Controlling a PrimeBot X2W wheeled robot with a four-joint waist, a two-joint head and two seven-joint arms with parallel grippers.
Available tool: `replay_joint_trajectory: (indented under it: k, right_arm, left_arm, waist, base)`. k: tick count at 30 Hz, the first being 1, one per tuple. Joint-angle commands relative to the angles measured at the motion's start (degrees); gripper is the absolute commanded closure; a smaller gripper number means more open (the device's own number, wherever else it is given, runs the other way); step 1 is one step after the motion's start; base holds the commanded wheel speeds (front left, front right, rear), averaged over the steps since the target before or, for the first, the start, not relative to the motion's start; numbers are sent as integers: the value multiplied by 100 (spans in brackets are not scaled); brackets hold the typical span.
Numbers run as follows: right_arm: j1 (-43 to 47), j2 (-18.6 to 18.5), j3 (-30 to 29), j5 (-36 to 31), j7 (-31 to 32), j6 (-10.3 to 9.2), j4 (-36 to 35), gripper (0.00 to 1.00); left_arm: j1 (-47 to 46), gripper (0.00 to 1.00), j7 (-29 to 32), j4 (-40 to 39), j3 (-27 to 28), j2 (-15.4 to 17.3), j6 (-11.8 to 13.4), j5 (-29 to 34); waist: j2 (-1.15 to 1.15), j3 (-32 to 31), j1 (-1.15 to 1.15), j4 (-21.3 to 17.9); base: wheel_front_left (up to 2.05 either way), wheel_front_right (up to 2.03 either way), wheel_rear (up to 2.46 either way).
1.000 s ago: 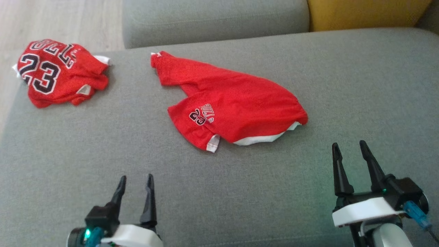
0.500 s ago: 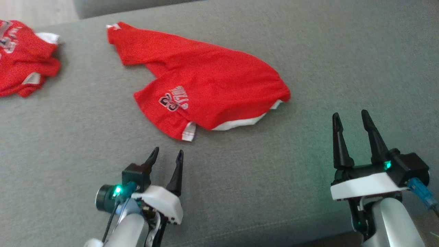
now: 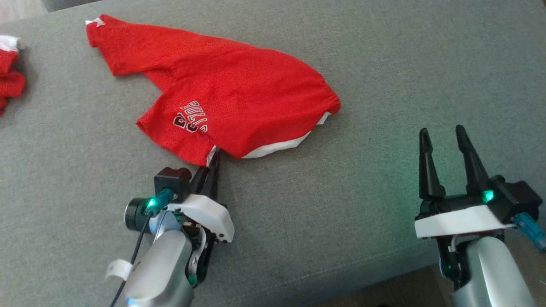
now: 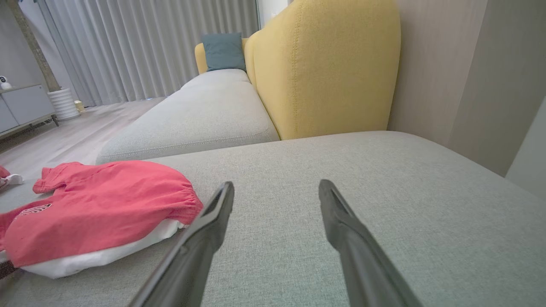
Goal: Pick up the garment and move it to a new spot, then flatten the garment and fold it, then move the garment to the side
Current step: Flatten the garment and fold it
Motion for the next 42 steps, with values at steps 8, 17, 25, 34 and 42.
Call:
replay_joint_trajectory:
  k: [8, 17, 25, 34, 42]
  right_arm:
    - [-30, -30, -8, -63, -62, -5, -142, 0]
    - [18, -30, -11, -184, -62, -5, 108, 0]
    - [-121, -30, 205, -308, -62, -5, 523, 0]
    - [-354, -30, 879, -506, -62, -5, 1002, 0]
    - [-644, -146, 1746, -1186, -62, -5, 1461, 0]
  left_arm:
    - [438, 100, -70, -1331, 392, 139, -55, 303]
    - [1269, 100, 32, -1948, 612, 558, -46, 254]
    - [1298, 100, 217, -1741, 816, 792, -8, 92]
    - [1142, 0, 39, -1237, 949, 667, 26, -26]
    - [1414, 0, -58, -1517, 1197, 588, 117, -85]
  waist:
    - [0, -214, 0, 456]
    - [0, -364, 0, 997]
    - [0, -272, 0, 1139]
    - [0, -355, 0, 1264]
    - [0, -507, 0, 1406]
  base:
    - [0, 0, 0]
    - [0, 0, 0]
    - [0, 0, 0]
    - [0, 0, 0]
    - [0, 0, 0]
